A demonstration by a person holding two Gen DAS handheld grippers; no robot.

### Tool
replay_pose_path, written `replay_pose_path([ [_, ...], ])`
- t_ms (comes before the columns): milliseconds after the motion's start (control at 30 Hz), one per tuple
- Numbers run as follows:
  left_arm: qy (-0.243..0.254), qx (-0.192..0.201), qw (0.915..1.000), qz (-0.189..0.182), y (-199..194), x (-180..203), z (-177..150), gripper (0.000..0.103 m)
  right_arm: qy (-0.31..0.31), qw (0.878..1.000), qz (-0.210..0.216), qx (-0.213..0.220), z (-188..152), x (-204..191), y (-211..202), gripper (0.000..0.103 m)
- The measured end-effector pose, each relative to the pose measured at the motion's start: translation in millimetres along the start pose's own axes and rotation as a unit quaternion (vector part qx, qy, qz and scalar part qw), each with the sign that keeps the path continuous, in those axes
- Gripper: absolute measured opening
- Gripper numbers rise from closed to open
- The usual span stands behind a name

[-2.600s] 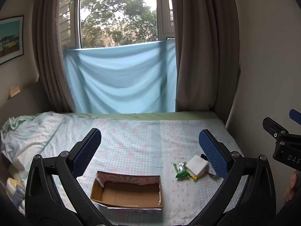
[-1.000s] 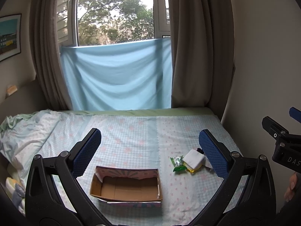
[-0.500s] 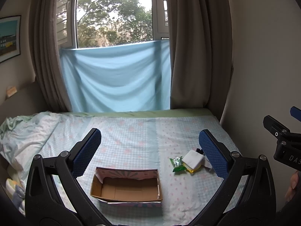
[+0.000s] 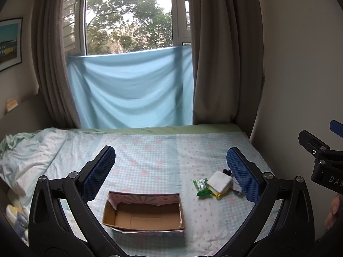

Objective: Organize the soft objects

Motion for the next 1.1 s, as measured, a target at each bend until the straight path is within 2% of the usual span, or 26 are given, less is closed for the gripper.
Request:
replay_pose_path([
  [167, -0.002, -0.009, 1.0000, -0.004, 8, -1, 1, 0.103, 0.000, 1.000, -0.001, -0.003, -1, -3, 4, 0.103],
  [333, -0.003, -0.038, 0.9991, -0.020, 33, 6, 5, 0.103, 0.002, 1.000, -0.003, -0.020, 2, -2, 13, 0.103],
  [467, 0.010, -0.064, 0.9975, -0.028, 70, 21, -4, 0.103, 0.001, 0.999, -0.014, -0.034, 0, 8, 34, 0.103],
  [633, 0.010, -0.118, 0.9922, -0.038, 132, 57, -33, 0.103, 0.010, 0.998, -0.015, -0.057, -22, 28, 79, 0.103],
  [933, 0.004, -0.237, 0.9690, -0.071, 258, 137, -115, 0.103, -0.034, 0.993, 0.003, -0.110, -93, 71, 175, 0.103],
  [1100, -0.011, -0.295, 0.9520, -0.079, 321, 169, -161, 0.103, -0.057, 0.987, 0.033, -0.147, -134, 84, 229, 0.103],
])
Point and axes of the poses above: each gripper's, at about its wrist camera, not at the fingertips, and y roughly the way its jaws point, x to its right, z to its top, the point moved 10 cm from there along y, roughly the way its jaws point, and after that the axes turned 8 degrees about z, right-handed, at the moved point
